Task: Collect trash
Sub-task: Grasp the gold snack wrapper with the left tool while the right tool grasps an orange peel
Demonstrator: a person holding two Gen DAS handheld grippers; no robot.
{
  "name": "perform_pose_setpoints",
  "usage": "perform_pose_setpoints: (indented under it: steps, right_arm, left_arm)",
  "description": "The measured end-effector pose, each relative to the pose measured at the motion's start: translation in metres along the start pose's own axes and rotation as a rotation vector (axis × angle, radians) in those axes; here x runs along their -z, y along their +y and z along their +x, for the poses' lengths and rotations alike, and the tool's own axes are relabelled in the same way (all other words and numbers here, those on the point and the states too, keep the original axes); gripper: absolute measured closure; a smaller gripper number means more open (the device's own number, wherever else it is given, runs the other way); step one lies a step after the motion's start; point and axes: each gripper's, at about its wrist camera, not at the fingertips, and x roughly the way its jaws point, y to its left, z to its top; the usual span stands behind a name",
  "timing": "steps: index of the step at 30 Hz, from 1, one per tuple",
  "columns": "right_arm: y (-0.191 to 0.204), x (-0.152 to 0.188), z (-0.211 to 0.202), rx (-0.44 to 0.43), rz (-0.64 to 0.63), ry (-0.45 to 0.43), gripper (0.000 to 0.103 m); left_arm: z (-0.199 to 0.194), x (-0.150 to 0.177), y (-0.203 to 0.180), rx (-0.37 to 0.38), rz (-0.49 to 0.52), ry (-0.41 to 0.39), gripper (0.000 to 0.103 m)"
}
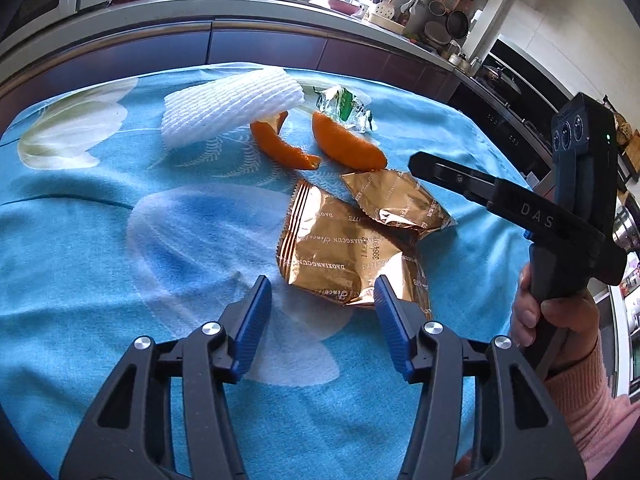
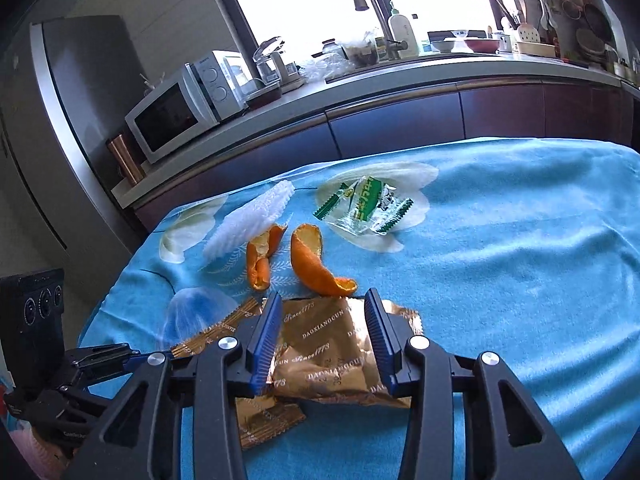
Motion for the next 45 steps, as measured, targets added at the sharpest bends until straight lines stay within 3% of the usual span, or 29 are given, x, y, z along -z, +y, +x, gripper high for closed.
perform_pose_setpoints:
  steps: [5,8,18,23,31,45]
  right_arm:
    - [0.004,-0.015,0.02,-0.016,-0.041,0.036,0.063]
    - [0.004,-0.02,0.03,-0.02,-0.049,0.058,0.062]
    - [0.005,-0.023,0.045,-0.016,-0.07,0.109,0.066]
    - [0.009,-0.023,0.05,-0.008,-0.095,0.129,0.085]
    - [0.018,-0.024,0.045,-0.02,-0.125,0.103,0.098]
    - [0.042,-0.023,0.015,-0.071,-0.123,0.016,0.1]
  left_arm:
    - [0.005,-0.004,0.003,0.007,-0.024,0.01,0.077]
    - [0.006,-0.005,0.007,0.003,-0.037,0.004,0.083]
    - [-0.005,-0.005,0.015,0.018,-0.057,-0.016,0.091]
    - [-0.021,-0.004,0.017,0.002,-0.041,-0.048,0.094]
    - [-0.043,0.001,0.031,-0.012,-0.065,-0.093,0.096]
    - [-0.084,0.014,0.048,-0.041,-0.079,-0.16,0.099]
